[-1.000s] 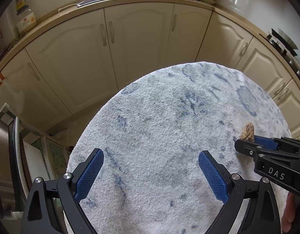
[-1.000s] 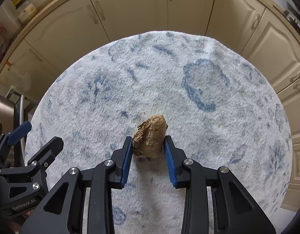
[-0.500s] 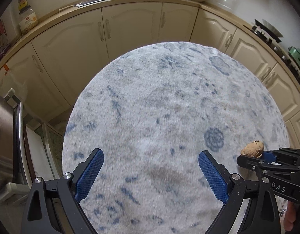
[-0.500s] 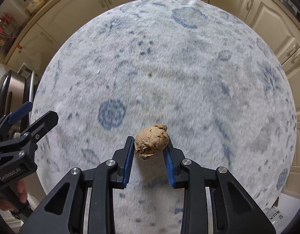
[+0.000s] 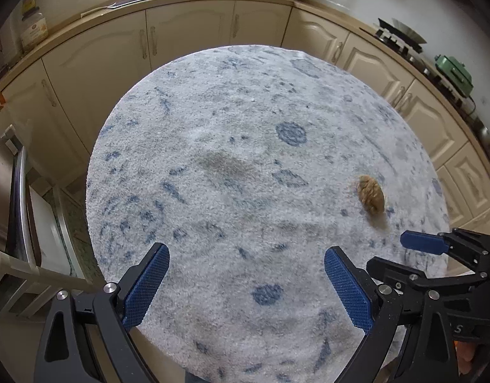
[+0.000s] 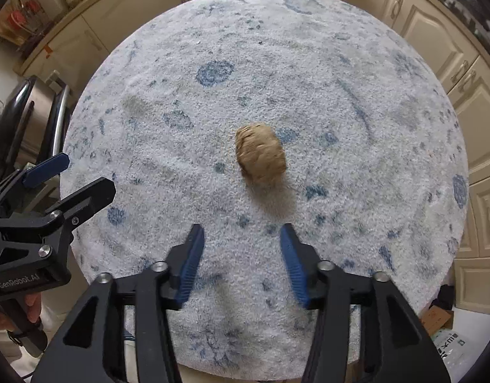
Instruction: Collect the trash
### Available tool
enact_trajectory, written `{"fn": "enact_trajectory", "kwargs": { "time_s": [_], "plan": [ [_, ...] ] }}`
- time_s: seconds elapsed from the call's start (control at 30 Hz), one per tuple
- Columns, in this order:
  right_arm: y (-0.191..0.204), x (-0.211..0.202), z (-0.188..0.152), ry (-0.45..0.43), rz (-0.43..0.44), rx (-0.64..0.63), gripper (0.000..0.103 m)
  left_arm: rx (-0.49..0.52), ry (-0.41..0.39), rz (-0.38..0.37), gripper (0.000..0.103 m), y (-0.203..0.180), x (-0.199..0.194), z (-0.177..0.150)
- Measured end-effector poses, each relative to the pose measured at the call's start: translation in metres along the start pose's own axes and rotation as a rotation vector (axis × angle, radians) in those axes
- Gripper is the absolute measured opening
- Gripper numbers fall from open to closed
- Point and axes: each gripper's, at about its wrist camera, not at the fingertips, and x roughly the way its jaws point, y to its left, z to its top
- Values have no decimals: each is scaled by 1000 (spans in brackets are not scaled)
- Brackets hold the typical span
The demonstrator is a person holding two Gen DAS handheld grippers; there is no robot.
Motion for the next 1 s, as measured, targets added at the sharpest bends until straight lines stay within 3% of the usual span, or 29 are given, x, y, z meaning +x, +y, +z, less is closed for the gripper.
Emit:
{"fn": "enact_trajectory", "kwargs": {
  "time_s": [0.2, 0.43, 0.57, 0.67, 0.87, 1.0],
  "plan": [
    [-32, -23, -16, -129, -54, 124, 97, -12, -1, -26, 96, -13, 1, -3],
    [-83, -24, -18, -234, -175, 319, 99, -33, 37, -77, 96, -36, 17, 9],
    [-116, -22, -22, -278, -128, 458, 99, -56, 69, -103, 97, -54, 31, 21],
    [-132, -24, -25, -353, -214, 550, 99, -63, 100, -128, 97, -67, 45, 33],
    [-151, -13, -23, -387, -311, 624, 99, -71, 121, -121, 96, -94, 71, 55],
    [-157, -5, -17, -391, -321, 598, 99, -60, 150, -122, 84, -107, 91, 60]
  ]
}}
